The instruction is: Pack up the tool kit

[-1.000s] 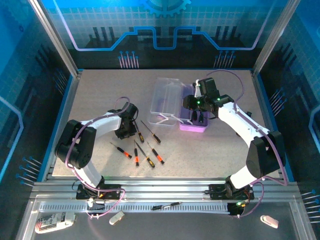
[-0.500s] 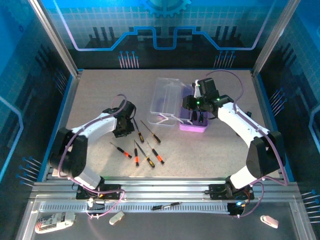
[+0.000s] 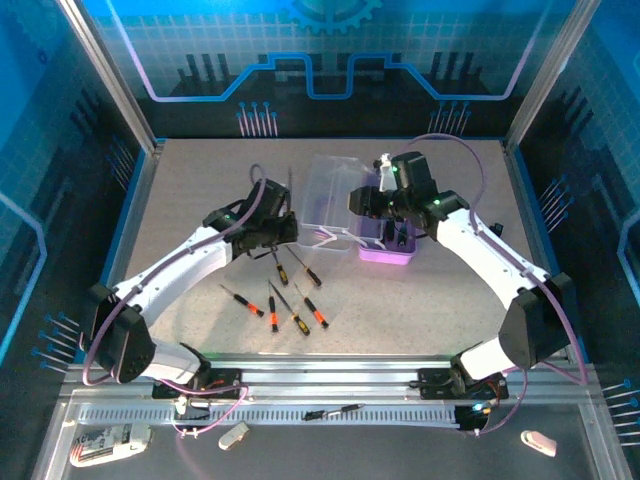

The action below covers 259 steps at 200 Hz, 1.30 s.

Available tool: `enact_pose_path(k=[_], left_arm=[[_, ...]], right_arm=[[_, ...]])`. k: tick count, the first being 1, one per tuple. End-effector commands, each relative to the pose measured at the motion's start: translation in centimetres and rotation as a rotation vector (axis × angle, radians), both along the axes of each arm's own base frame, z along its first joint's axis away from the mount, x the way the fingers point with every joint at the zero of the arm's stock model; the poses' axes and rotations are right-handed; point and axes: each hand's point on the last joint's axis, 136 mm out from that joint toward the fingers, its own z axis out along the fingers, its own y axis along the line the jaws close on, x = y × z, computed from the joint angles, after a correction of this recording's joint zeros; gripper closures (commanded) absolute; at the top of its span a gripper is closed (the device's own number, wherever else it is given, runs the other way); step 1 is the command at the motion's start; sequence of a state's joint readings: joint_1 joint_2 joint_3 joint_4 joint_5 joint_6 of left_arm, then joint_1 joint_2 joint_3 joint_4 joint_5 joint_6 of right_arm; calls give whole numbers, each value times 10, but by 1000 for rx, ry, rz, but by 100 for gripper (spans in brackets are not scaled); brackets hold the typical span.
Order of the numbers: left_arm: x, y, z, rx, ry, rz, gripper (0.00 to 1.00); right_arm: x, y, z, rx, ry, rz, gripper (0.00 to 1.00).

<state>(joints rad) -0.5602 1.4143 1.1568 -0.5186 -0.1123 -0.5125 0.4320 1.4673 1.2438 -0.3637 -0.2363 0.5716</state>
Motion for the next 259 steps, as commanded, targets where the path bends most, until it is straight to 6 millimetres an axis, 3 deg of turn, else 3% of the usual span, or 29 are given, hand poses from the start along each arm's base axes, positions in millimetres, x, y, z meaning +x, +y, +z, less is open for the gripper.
enact_pose_path(k=[1,40,80,118,150,192,221,259], left_arm=[[2,-46,40,-131,-145,-170,87],[-9,-80,50,-204,-197,-288,87],[-11,-78,40,-169,-169,-291,87],[-15,-82,40,-181,-164,-312,87],[-15,-84,39,-182,-156,-323,87],[-15,-84,37,-170,-153,-326,85],[-13,-82,37,-155,-154,-314,74],[-12,-71,45,-120,-186,-289,32]], right_arm=[[-8,23,37,158,-36,64,54],[-5,40,41,257,-11,95,54],[6,41,45,231,-28,82,55],[17,47,34,219,5,76,59],[23,52,31,225,12,78,67],[26,52,28,228,22,69,89],[25,51,27,229,25,60,95],[31,41,32,217,1,32,96]])
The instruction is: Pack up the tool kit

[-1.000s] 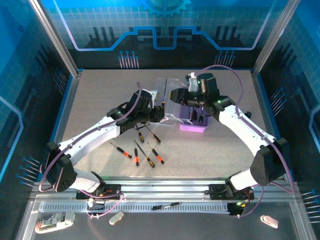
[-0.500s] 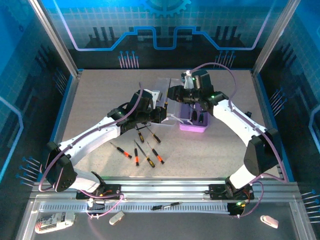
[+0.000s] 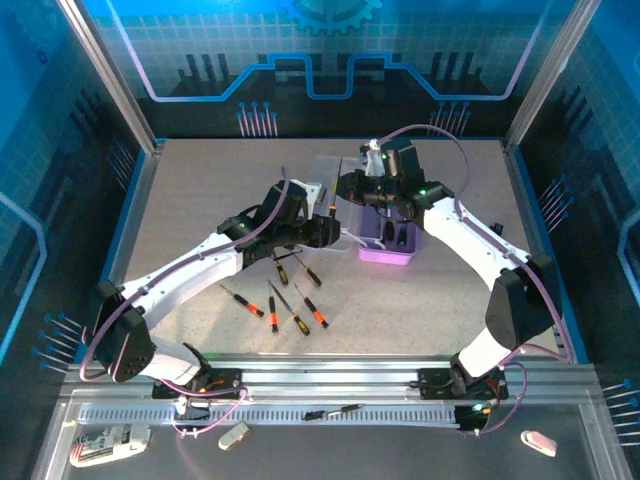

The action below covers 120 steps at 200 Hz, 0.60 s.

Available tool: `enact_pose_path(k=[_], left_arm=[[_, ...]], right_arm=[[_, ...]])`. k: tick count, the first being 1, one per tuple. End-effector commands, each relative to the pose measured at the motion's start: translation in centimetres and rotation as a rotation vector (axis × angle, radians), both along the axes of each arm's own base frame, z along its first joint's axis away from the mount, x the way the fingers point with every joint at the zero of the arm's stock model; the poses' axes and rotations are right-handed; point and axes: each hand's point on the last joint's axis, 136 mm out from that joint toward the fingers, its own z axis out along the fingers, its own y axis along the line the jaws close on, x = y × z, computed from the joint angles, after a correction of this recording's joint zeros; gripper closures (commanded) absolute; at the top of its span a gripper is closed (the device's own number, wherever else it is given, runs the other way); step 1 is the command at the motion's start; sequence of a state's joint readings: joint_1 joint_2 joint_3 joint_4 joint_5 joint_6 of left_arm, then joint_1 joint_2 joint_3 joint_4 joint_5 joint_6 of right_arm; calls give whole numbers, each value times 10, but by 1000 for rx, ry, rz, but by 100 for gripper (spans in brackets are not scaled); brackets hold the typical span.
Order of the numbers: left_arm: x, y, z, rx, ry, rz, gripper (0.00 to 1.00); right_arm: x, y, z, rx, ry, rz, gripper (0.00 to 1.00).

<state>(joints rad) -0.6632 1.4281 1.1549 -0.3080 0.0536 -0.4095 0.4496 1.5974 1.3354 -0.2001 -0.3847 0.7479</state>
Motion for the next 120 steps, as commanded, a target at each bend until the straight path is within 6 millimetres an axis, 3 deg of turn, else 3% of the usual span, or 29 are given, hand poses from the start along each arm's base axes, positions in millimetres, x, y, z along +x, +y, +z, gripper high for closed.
enact_pose_path(k=[1,21,34,54,81,103,120], left_arm=[[0,7,13,23,-50,12,31],[4,26,17,79,-101,87,11],[13,56,12,164,-125,226,1],[20,106,1,261,-113,455,1],[14,159,-20,244,-6,664,1],[3,189,-43,195,71,774,1],[-4,203,-55,167,110,826,1]], right_arm=[[7,-5,10,-4,-41,-19,97],[14,-18,13,-8,-42,-44,97],[18,-28,15,0,-43,-58,96],[26,-49,8,-24,-39,-97,97],[47,-84,-17,-61,5,-160,96],[65,-99,-44,-118,61,-176,96],[76,-99,-60,-100,104,-167,96]])
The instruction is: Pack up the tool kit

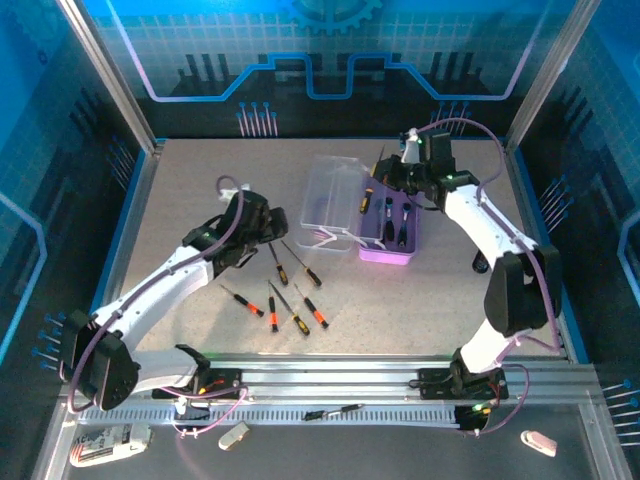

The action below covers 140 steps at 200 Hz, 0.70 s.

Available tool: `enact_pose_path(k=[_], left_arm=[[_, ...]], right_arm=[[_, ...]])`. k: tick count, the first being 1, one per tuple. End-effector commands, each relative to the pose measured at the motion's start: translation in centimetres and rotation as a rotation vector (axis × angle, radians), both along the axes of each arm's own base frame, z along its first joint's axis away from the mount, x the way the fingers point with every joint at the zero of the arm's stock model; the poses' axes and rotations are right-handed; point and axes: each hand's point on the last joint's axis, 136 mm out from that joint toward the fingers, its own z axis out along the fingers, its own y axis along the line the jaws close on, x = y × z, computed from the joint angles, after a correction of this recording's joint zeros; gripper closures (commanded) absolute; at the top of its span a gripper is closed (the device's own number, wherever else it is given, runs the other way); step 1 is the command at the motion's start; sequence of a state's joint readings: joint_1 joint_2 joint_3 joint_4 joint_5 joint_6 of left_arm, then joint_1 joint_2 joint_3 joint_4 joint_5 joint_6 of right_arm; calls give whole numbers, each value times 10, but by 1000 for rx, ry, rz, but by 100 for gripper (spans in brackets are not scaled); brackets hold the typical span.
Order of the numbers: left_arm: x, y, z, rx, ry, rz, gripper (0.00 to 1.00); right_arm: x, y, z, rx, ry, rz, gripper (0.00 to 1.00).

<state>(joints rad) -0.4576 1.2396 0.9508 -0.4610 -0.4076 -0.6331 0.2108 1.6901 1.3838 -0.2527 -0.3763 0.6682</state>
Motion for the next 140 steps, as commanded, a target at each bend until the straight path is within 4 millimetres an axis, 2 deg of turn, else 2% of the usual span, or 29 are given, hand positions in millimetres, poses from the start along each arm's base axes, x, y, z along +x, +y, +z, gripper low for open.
enact_pose_path(k=[1,58,110,140], left_arm=[[-17,26,-15,-52,38,140,1],[-24,34,-22,-48,45,164,1],[-22,30,-29,-66,65,155,1],[-21,27,-30,-82,66,154,1]], right_arm=[[10,0,-28,-11,72,39,96],[37,24,-65,137,188,70,97],[35,38,-80,177,237,103,96],[34,41,-83,183,253,115,88]])
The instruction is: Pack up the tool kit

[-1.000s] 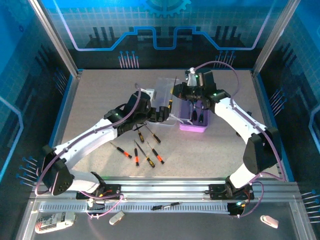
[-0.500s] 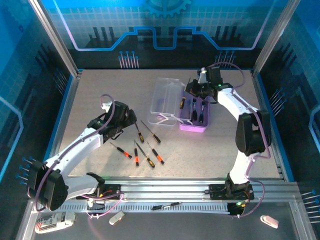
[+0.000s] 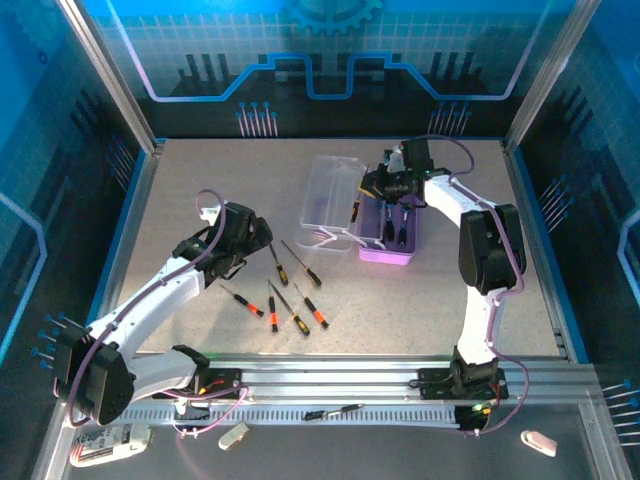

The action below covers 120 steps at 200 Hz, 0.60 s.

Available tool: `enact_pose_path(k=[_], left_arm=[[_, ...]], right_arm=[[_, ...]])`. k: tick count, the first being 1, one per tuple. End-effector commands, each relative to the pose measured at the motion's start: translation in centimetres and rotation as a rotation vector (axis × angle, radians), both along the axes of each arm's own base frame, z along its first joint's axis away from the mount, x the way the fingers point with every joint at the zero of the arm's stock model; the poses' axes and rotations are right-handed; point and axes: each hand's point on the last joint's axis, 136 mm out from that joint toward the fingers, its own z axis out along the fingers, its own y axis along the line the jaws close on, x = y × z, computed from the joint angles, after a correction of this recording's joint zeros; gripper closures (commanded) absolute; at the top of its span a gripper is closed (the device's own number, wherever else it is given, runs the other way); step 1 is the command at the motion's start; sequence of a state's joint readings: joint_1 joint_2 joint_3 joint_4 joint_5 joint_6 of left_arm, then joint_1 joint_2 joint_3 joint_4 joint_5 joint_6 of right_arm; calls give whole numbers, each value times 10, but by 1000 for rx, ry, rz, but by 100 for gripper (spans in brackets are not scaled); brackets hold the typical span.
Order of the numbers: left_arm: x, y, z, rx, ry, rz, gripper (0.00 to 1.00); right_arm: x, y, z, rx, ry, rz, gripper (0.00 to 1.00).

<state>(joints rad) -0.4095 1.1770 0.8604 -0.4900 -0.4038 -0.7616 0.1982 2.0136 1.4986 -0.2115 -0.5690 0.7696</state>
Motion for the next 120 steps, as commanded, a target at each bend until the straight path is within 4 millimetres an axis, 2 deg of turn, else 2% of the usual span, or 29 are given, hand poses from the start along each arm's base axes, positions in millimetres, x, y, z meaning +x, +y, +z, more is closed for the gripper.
enact_pose_path(k=[1,20,40,92,120], left_arm=[[-1,1,-9,-15,18,16,1],[-2,0,-8,-24,15,14,1],[-3,-1,-9,-35,18,14,2],[-4,-5,-12,-54,21,-4,2],[-1,-14,-15,-83,32,-29,3]], right_arm=[[3,13,8,45,-4,36,88],[3,14,9,53,-1,40,74],[1,12,12,50,3,37,66],[-3,7,28,61,-23,33,68],[-9,-6,42,43,-53,7,68]])
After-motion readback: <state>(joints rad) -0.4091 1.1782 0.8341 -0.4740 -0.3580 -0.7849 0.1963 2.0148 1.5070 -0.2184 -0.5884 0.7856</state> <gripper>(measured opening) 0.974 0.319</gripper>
